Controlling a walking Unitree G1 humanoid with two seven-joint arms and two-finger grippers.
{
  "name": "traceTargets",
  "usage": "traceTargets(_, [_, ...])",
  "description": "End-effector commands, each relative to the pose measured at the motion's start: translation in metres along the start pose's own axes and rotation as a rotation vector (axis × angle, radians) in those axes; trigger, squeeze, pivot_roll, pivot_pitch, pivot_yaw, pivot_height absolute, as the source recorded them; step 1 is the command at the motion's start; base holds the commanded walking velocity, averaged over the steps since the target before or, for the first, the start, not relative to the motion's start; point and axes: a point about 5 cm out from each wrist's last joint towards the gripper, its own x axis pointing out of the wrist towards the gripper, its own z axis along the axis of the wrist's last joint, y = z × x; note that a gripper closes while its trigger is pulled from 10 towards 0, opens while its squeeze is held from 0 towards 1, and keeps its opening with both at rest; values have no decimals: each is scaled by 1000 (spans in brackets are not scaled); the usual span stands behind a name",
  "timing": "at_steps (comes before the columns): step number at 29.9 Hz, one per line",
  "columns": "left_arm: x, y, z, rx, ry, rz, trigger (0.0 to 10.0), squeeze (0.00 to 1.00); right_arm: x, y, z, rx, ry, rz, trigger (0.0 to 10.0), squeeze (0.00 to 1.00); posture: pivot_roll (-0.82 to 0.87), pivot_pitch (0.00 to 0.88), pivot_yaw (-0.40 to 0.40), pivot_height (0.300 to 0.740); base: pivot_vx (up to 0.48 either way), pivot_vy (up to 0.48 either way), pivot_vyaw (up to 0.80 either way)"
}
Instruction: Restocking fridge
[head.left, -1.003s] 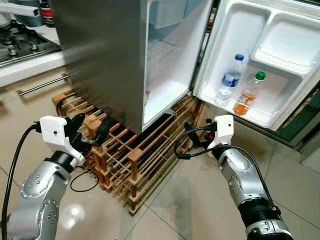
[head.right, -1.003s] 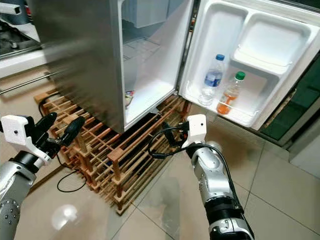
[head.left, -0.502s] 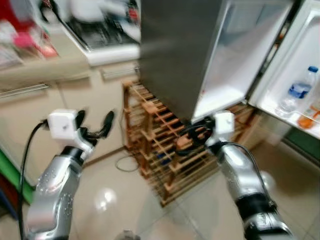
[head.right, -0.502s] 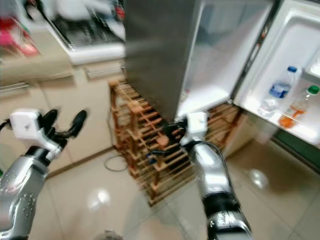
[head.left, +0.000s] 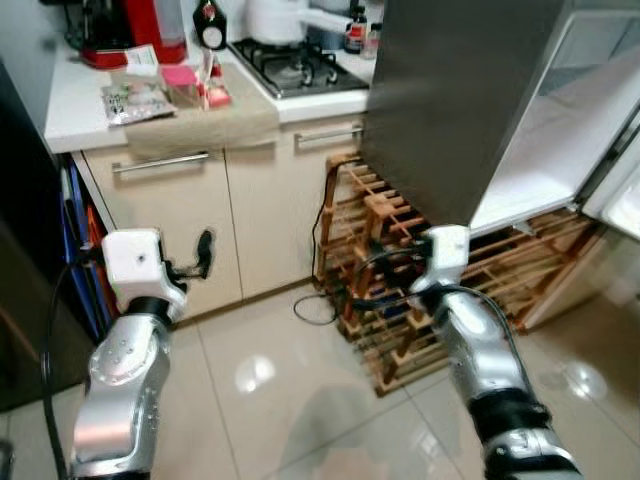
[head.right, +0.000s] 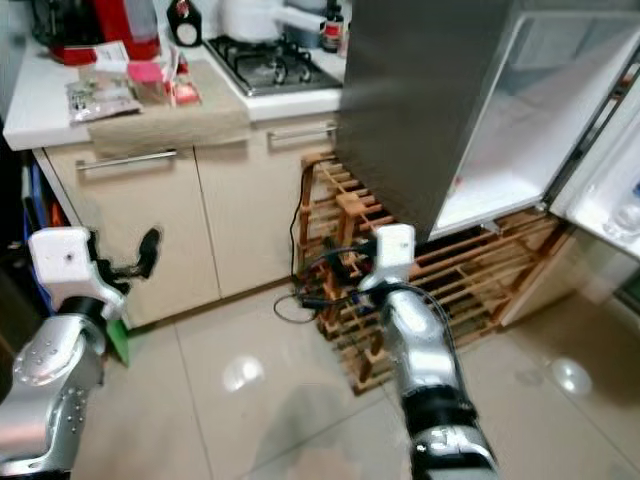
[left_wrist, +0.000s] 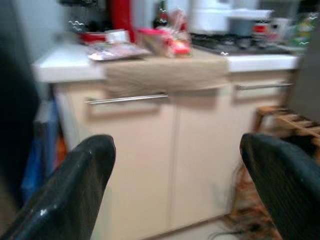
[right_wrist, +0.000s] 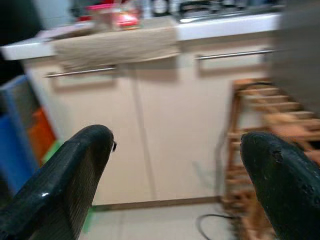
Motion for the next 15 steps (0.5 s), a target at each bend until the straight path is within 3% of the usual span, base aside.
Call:
traceTargets(1, [2,-3,5,39,-8,15,10000,0,-2,-7,3,5,-16,-11,10000,0,-24,0,-16,740,0,0,544])
traceTargets(3, [2,-1,3,111,11,38,10000,0,0,-4,4,11,-15,19,10000,0,-24,0,-16,740,0,0,528])
traceTargets(10, [2,-12,8,29,-4,2,10000,0,1,2,3,5,2,96,10000,0,-24,0,-13,740,0,0,515])
traceTargets(14, [4,-19,10,19,-3,-8,10000,0,3,3,3,-9,13,93,10000,0,-28,0,-10,740,381,-183,488])
traceTargets(15, [4,-19,8,29,6,4,10000,0,4,-1,3,-21,23,40,10000,0,-30,0,-8,740,412,-240,0])
